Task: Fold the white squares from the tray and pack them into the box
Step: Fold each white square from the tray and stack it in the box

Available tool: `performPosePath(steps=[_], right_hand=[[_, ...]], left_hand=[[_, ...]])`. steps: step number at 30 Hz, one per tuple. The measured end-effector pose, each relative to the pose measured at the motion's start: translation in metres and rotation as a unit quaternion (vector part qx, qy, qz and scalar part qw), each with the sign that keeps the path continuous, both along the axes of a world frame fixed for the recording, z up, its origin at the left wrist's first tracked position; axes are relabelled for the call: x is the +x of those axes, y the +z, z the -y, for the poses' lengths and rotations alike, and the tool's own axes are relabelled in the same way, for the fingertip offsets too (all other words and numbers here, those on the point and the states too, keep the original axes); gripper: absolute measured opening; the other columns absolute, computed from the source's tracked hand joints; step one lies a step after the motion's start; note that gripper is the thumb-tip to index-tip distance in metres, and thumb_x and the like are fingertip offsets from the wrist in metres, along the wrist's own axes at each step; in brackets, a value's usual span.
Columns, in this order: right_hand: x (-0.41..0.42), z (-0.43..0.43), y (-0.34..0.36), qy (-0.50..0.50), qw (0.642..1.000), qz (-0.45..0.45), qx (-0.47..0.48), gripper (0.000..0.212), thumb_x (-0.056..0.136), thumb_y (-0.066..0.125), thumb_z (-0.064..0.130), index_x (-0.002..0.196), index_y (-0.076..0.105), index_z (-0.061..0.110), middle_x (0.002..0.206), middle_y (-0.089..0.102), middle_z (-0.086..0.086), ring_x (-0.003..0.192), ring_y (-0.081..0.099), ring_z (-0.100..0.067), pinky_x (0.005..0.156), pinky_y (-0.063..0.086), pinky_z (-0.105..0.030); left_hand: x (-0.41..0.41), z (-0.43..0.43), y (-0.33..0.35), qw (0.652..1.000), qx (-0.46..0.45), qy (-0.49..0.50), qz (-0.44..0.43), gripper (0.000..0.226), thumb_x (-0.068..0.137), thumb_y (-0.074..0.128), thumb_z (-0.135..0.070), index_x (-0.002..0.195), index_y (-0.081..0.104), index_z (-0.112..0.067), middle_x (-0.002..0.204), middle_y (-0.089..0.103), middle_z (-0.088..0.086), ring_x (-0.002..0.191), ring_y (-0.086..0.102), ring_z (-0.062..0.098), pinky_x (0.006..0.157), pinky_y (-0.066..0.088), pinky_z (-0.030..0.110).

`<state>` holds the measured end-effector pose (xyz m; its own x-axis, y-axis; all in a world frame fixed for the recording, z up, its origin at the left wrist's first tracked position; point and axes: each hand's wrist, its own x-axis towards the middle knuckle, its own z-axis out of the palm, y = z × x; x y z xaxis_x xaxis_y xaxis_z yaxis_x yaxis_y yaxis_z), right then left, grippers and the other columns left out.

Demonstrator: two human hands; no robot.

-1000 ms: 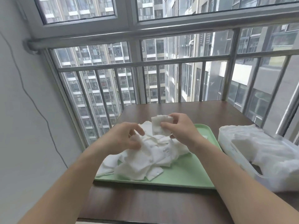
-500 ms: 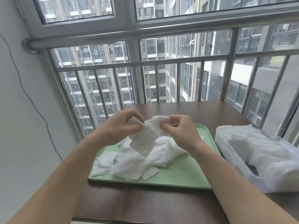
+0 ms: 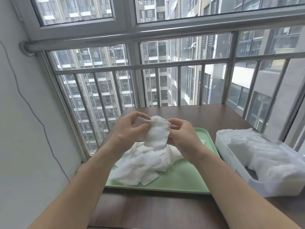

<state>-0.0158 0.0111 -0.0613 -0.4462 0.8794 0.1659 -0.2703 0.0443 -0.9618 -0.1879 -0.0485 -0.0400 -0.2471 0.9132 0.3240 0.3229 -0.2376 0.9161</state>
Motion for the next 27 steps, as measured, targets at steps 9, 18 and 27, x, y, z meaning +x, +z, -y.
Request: performPosePath(steps=[9,18,27], right_hand=[[0.0011,0.0013,0.0063,0.05,0.996,-0.021,-0.076,0.013,0.095,0.053,0.005,0.097,0.064,0.0,0.078,0.066,-0.011,0.066,0.066,-0.026,0.062,0.059,-0.032],[0.0011,-0.0006,0.0053,0.048,0.994,-0.002,-0.099,0.014,0.096,0.06,0.013,0.104,0.065,0.002,0.077,0.066,-0.008,0.065,0.066,-0.025,0.06,0.059,-0.033],[0.0035,-0.0072,0.0007,-0.009,0.994,-0.006,-0.107,0.01,0.096,0.065,0.015,0.098,0.064,0.006,0.077,0.067,-0.006,0.065,0.065,-0.022,0.059,0.06,-0.032]], left_hand=[[0.0078,-0.0046,-0.0011,0.994,0.046,0.056,-0.08,0.02,0.08,0.083,-0.014,0.09,0.068,-0.021,0.087,0.07,0.003,0.073,0.063,0.009,0.06,0.055,0.023],[0.0076,-0.0048,-0.0023,0.988,0.06,0.045,-0.131,0.02,0.077,0.086,-0.015,0.081,0.067,-0.021,0.075,0.07,0.003,0.065,0.063,0.011,0.058,0.05,0.028],[0.0032,-0.0033,-0.0035,0.995,0.068,0.053,-0.043,0.019,0.08,0.08,0.0,0.079,0.064,-0.011,0.083,0.069,0.008,0.068,0.071,0.014,0.057,0.057,0.026]])
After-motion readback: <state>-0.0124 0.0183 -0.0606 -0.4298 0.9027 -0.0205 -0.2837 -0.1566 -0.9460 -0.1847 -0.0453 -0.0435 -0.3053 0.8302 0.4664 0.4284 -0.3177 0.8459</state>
